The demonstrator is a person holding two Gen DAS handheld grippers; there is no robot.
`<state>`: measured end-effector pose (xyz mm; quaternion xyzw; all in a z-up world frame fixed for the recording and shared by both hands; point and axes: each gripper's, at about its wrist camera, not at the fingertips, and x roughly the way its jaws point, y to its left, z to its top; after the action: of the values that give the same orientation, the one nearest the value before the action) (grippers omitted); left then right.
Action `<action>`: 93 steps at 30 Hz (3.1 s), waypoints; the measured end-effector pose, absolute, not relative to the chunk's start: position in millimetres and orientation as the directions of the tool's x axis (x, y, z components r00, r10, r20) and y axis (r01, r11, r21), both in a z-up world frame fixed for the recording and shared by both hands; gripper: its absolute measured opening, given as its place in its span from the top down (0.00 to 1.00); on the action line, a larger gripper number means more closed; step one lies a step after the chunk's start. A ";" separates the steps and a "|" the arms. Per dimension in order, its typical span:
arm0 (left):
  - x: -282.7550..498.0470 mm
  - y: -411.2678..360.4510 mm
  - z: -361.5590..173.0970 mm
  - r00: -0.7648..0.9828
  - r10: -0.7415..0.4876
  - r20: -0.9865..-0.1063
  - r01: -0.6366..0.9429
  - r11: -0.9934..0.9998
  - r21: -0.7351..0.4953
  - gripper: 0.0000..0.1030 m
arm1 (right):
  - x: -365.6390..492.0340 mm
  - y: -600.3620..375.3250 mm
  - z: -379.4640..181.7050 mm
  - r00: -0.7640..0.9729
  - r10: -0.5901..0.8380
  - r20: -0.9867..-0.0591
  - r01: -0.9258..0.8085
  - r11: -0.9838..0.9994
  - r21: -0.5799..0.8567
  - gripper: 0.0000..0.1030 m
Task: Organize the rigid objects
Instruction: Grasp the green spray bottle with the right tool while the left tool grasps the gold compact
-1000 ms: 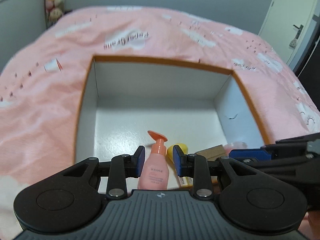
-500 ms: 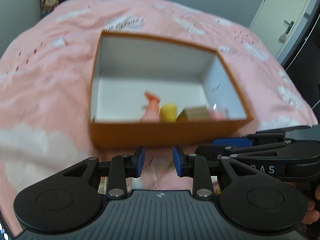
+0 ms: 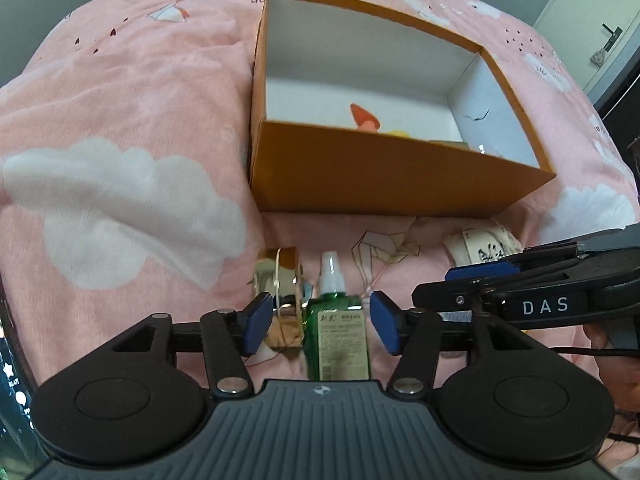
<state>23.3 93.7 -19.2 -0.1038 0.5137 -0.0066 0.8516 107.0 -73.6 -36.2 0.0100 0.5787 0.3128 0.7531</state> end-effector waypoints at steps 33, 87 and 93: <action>41.3 121.3 -59.8 0.407 -0.108 -0.907 -0.189 0.962 -0.200 0.69 | 135.4 -30.6 -106.6 -0.124 0.514 -0.849 -0.409 0.753 0.516 0.61; 35.1 110.8 48.0 0.650 -0.152 -0.745 -0.065 0.965 -0.255 0.69 | 122.5 -83.5 29.2 0.209 0.611 -0.763 -0.573 0.709 0.411 0.72; 79.0 108.0 68.1 0.675 -0.164 -0.719 -0.033 0.967 -0.252 0.70 | 148.4 -99.8 61.7 0.301 0.663 -0.686 -0.542 0.710 0.449 0.72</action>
<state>79.0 108.0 68.1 -0.1229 0.4016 -0.0362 0.9068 148.4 -99.8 61.7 0.0658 0.4572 0.3749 0.8038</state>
